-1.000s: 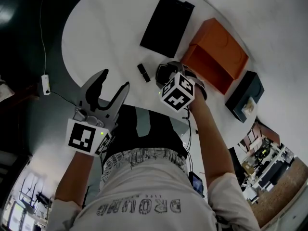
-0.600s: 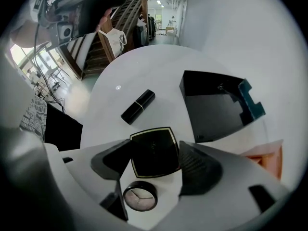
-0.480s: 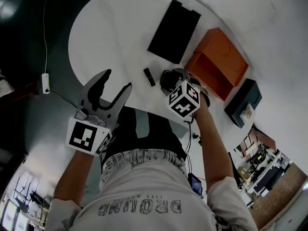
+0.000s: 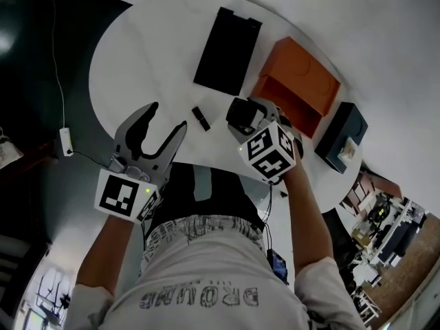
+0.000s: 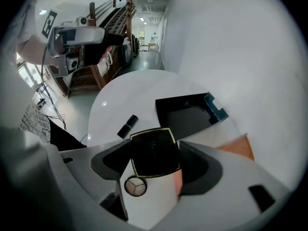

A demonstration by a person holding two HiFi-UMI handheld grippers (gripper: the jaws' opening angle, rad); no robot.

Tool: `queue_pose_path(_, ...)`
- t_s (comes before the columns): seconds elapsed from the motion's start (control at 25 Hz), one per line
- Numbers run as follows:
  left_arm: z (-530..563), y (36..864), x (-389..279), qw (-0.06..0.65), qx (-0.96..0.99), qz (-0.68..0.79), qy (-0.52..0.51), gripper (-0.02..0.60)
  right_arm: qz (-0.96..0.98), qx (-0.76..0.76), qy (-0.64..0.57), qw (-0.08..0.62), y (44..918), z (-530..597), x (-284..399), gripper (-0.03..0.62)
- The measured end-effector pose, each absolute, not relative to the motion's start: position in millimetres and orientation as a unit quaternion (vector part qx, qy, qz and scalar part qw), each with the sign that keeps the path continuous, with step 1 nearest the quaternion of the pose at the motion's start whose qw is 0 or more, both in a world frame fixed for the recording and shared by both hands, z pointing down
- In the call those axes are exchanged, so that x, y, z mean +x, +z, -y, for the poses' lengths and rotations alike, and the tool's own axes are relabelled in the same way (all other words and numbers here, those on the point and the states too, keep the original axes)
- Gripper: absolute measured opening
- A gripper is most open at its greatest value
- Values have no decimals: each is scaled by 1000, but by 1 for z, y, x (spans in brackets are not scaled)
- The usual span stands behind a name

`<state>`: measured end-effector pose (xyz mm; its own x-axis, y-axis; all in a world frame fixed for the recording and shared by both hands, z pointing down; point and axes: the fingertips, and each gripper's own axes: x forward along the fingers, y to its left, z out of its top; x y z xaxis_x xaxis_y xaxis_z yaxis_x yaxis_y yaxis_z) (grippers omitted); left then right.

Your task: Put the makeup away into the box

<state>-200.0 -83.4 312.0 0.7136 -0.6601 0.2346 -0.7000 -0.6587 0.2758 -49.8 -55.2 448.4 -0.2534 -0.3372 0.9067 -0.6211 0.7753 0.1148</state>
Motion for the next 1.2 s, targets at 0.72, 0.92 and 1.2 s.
queue_pose_path(0.72,101,296,-104,158,933,313,81,268,752,417,201,469,436,72,53,331)
queue_pose_path(0.92,110,297,-90,156,938,297,90,268,736,440,233,459,443,70,75,331)
queue_pose_path(1.2,118,302,-75,155,944,273,99,268,716,463,261,451,454,66,95,331)
